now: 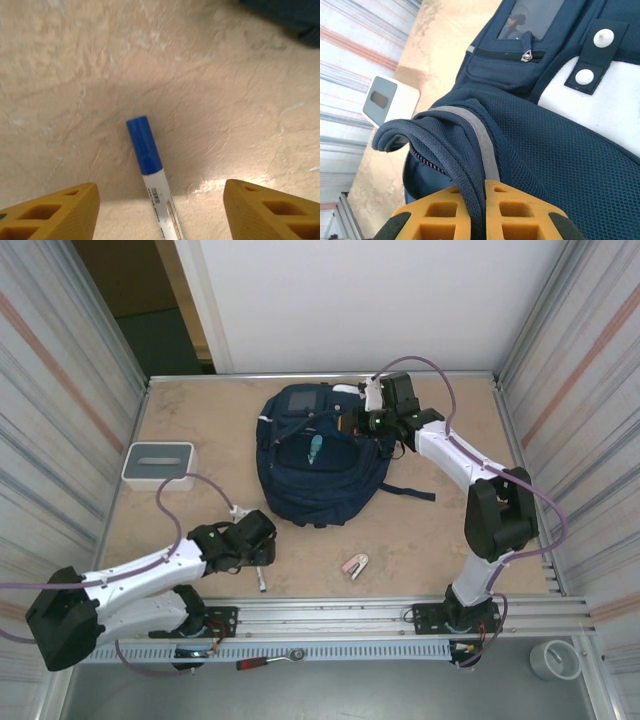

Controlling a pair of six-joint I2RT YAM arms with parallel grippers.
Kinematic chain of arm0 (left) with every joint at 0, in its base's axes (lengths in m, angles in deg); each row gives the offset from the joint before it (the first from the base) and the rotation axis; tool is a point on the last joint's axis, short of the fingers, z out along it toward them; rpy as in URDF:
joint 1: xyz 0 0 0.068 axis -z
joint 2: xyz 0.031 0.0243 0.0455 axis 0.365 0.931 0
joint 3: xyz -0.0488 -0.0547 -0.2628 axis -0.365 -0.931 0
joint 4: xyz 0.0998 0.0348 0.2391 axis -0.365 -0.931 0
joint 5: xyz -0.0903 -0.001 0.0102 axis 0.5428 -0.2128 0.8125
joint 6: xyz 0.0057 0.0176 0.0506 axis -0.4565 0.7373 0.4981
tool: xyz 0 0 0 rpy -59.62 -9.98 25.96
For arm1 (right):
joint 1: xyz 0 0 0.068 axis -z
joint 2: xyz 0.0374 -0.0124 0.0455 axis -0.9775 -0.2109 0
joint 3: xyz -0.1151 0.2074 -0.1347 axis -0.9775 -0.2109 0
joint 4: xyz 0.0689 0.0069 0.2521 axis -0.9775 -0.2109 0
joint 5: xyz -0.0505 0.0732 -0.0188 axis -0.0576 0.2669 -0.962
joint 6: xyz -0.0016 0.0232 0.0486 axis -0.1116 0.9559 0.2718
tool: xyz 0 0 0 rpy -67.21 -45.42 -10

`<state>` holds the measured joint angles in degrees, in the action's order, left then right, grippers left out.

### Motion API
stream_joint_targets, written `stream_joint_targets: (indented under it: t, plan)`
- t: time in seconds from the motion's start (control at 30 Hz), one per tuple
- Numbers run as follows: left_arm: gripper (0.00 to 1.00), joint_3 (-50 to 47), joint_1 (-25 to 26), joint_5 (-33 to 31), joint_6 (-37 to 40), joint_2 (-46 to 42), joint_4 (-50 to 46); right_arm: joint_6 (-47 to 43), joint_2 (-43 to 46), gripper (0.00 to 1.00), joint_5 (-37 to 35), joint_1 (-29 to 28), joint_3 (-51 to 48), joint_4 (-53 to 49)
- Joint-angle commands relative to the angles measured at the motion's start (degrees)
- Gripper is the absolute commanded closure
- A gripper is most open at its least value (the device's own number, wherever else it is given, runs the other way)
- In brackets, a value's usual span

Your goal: Pack the student bag

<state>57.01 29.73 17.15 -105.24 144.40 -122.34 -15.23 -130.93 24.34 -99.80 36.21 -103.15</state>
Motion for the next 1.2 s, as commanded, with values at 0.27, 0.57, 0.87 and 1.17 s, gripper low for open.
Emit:
stream_joint_targets:
  t: [0.27, 0.57, 0.87, 1.17]
  plan:
    - [0.62, -0.6, 0.4, 3.2, -2.7, 9.9, 3.2, 2.6, -0.3, 1.0, 1.5, 1.2, -1.7, 6.0]
    - [0.86, 2.8, 0.3, -0.8, 2.6, 9.4, 4.1, 2.5, 0.3, 1.0, 2.2, 1.7, -2.1, 6.1]
    - [0.89, 17.0, 0.3, -10.6, 38.9, 7.9, 13.1, 2.1, -0.8, 1.0, 6.6, 3.4, 2.4, 0.8]
    - [0.85, 28.0, -3.5, -10.3, 81.7, 20.5, 29.6, 1.2, -2.6, 1.0, 9.8, 4.6, 7.3, -4.6]
